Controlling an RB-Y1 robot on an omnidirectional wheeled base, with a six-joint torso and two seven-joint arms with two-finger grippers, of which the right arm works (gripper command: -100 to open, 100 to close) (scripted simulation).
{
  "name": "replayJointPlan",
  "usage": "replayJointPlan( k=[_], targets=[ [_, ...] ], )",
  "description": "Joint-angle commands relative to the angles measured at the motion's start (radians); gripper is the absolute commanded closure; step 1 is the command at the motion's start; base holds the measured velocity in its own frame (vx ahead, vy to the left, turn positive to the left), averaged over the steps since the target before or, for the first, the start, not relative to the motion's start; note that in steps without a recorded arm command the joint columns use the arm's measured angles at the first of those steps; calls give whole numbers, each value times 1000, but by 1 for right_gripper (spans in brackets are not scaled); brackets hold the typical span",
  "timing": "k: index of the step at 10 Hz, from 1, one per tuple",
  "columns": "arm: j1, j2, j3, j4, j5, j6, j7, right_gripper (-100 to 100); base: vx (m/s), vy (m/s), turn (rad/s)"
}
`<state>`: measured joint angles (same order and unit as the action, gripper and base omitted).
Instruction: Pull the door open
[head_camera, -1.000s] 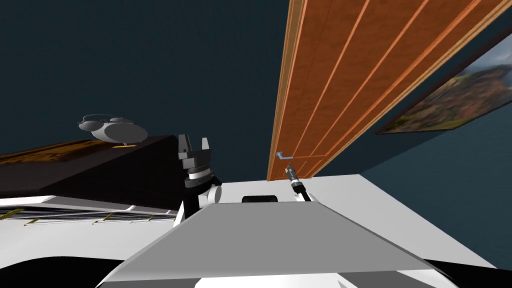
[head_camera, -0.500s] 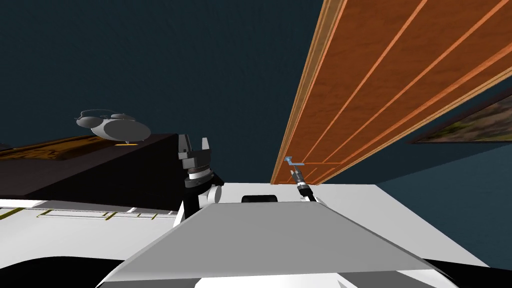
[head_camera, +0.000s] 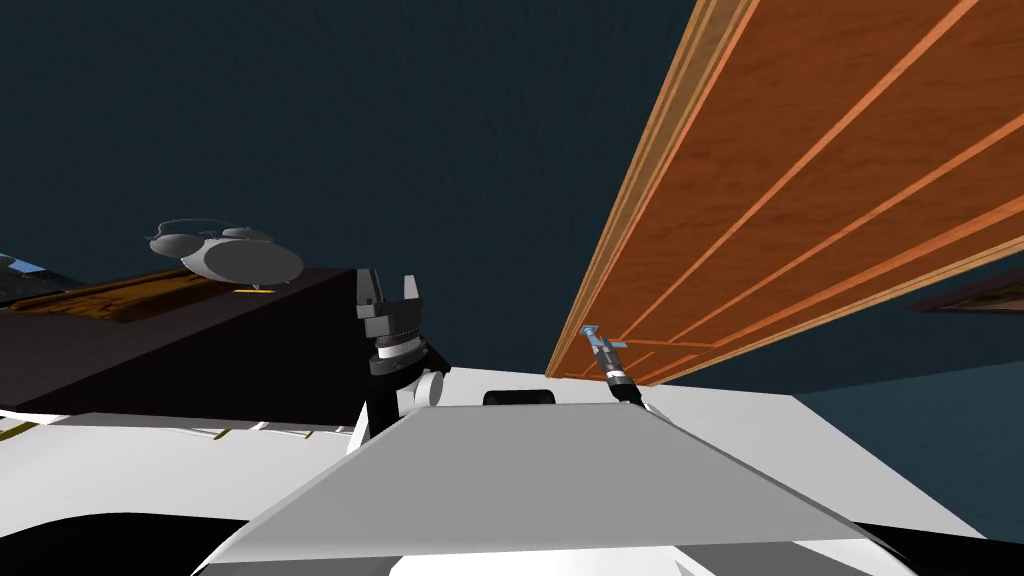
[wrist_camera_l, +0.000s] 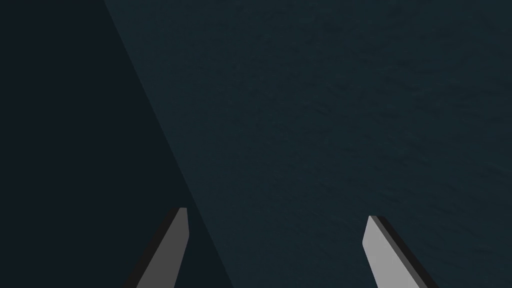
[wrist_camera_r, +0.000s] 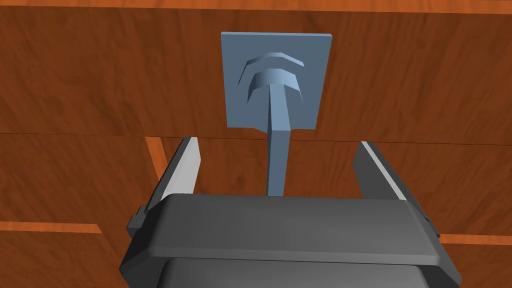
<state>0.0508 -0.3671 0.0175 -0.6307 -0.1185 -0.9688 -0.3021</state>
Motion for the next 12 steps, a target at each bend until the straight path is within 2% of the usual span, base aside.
replayJointPlan(
  k=[1,6,12],
  targets=[
    [0,1,1,0,1,1,1,100,-11,2,-13],
    [0,1,1,0,1,1,1,100,-14,2,-1],
    [58,-59,42,14,18,-90,-66,100,-180,-68,155]
  ],
)
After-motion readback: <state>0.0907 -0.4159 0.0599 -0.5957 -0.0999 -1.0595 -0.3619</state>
